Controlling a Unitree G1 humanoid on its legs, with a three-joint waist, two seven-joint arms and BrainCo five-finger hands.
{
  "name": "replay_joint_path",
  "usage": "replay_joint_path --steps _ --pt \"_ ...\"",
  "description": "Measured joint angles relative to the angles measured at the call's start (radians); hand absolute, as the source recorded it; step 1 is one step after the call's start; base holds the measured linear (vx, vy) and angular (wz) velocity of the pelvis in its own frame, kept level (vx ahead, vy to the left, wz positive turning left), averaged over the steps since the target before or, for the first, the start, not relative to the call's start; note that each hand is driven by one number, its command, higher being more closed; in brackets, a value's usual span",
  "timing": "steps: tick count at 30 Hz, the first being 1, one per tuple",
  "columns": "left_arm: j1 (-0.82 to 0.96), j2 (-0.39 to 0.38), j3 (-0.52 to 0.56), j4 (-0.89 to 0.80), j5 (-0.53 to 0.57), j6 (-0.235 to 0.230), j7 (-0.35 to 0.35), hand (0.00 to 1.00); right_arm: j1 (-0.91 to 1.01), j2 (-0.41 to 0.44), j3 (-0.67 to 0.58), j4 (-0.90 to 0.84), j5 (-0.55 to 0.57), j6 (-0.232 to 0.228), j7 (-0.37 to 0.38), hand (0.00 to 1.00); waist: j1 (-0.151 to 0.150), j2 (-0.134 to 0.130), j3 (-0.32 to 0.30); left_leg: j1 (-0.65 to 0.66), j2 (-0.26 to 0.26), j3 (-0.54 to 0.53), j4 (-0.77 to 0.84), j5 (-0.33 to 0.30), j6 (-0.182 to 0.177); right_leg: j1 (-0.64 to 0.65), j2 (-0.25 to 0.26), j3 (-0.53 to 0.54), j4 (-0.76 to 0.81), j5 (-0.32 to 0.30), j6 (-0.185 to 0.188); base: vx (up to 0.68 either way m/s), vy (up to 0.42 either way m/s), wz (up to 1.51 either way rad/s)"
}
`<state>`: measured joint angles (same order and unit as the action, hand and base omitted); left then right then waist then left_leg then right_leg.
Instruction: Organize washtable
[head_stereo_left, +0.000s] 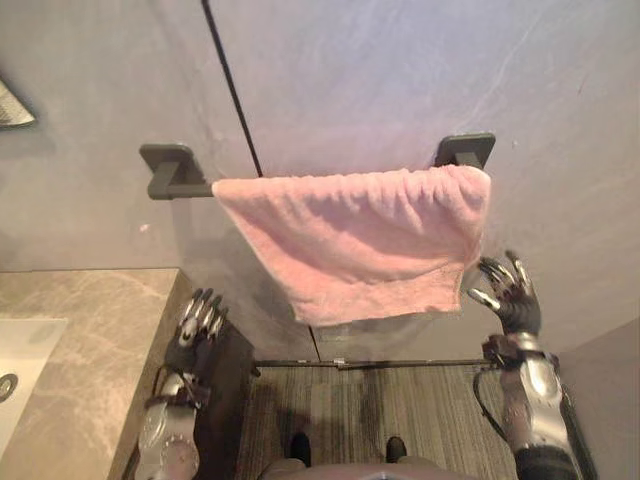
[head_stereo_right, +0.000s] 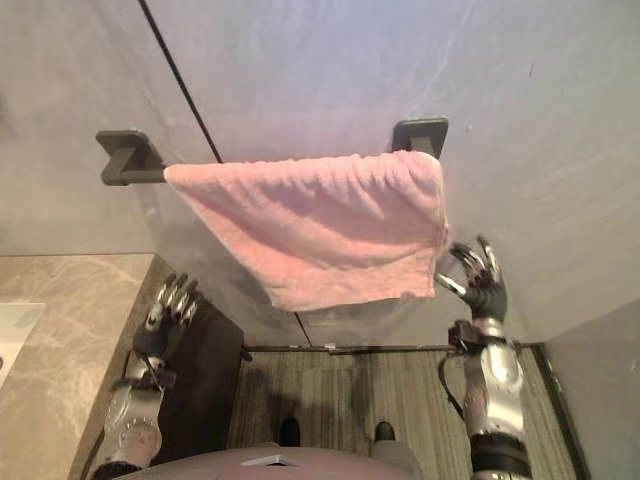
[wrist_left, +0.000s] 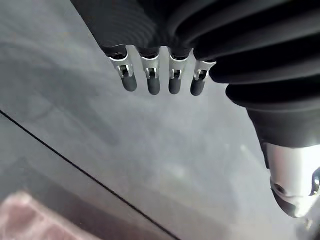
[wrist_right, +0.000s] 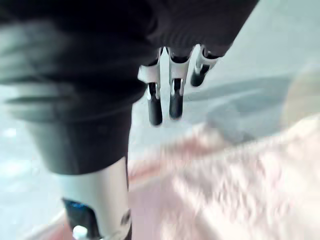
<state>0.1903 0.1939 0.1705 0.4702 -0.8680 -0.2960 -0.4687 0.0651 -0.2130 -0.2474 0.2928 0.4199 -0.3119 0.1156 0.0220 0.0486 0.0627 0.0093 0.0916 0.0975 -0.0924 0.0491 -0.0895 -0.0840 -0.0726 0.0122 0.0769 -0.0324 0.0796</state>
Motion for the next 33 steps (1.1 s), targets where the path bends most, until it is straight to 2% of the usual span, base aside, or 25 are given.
replay_joint_path --steps 2,8,13,17,18,21,25,31,33 --pt "0.009 -0.011 0.001 0.075 0.039 0.001 0.015 0.0 0.016 0.004 -0.005 0.036 -0.005 0.012 0.002 0.0 -0.011 0.0 0.0 0.002 0.0 0.004 0.0 -0.005 -0.001 0.0 0.0 0.001 -0.001 0.001 0.0 0.08 -0.012 -0.08" --pt "0.003 -0.047 0.028 0.292 0.12 0.003 0.058 0.0 0.053 0.084 -0.065 0.164 -0.005 0.018 0.002 0.0 -0.015 0.001 -0.001 0.021 0.001 0.034 0.002 -0.026 0.0 0.017 0.005 0.026 -0.024 0.002 0.001 0.06 -0.005 -0.14" --pt "-0.008 -0.07 0.039 0.481 0.289 0.008 0.191 0.0 0.05 0.116 -0.106 0.378 -0.005 0.022 -0.028 0.0 -0.016 0.001 -0.002 0.037 0.0 0.074 0.009 -0.045 -0.001 0.02 0.006 0.058 -0.035 0.008 0.004 0.03 0.008 -0.23" --pt "-0.046 -0.111 0.053 0.585 0.424 0.015 0.324 0.0 0.034 0.116 -0.113 0.68 0.004 0.061 -0.056 0.0 -0.015 0.002 -0.002 0.052 0.001 0.083 0.008 -0.05 -0.002 0.039 0.007 0.061 -0.052 0.015 0.003 0.01 0.001 -0.06" --pt "-0.051 -0.118 0.06 0.597 0.43 0.016 0.336 0.0 0.032 0.116 -0.118 0.724 0.005 0.064 -0.059 0.0 -0.015 0.002 -0.002 0.056 0.002 0.084 0.008 -0.051 -0.002 0.044 0.008 0.062 -0.056 0.016 0.003 0.01 0.0 -0.05" --pt "-0.074 -0.141 0.07 0.66 0.504 0.053 0.426 0.0 0.023 0.116 -0.172 0.883 0.021 0.12 -0.086 0.0 -0.015 0.003 -0.003 0.08 0.002 0.089 0.008 -0.056 -0.002 0.07 0.008 0.067 -0.066 0.018 0.003 0.01 0.004 -0.05" --pt "-0.076 -0.16 0.068 0.678 0.503 0.089 0.475 0.0 0.046 0.119 -0.223 0.902 -0.01 0.151 -0.12 0.0 -0.023 0.0 -0.001 0.092 0.002 0.102 0.009 -0.057 -0.002 0.075 0.01 0.084 -0.066 0.024 0.004 -0.01 0.006 -0.1" --pt "-0.079 -0.169 0.054 0.697 0.546 0.093 0.479 0.0 0.05 0.128 -0.271 0.928 -0.016 0.169 -0.127 0.0 -0.033 -0.005 0.001 0.119 0.004 0.128 0.011 -0.065 -0.004 0.089 0.015 0.105 -0.066 0.024 0.004 -0.04 0.011 -0.13" --pt "-0.083 -0.161 0.01 0.693 0.595 0.093 0.479 0.0 0.046 0.133 -0.272 0.927 -0.018 0.171 -0.128 0.0 -0.04 -0.003 0.003 0.11 0.01 0.151 0.018 -0.085 -0.004 0.072 0.021 0.128 -0.064 0.019 -0.003 -0.07 0.013 -0.29"
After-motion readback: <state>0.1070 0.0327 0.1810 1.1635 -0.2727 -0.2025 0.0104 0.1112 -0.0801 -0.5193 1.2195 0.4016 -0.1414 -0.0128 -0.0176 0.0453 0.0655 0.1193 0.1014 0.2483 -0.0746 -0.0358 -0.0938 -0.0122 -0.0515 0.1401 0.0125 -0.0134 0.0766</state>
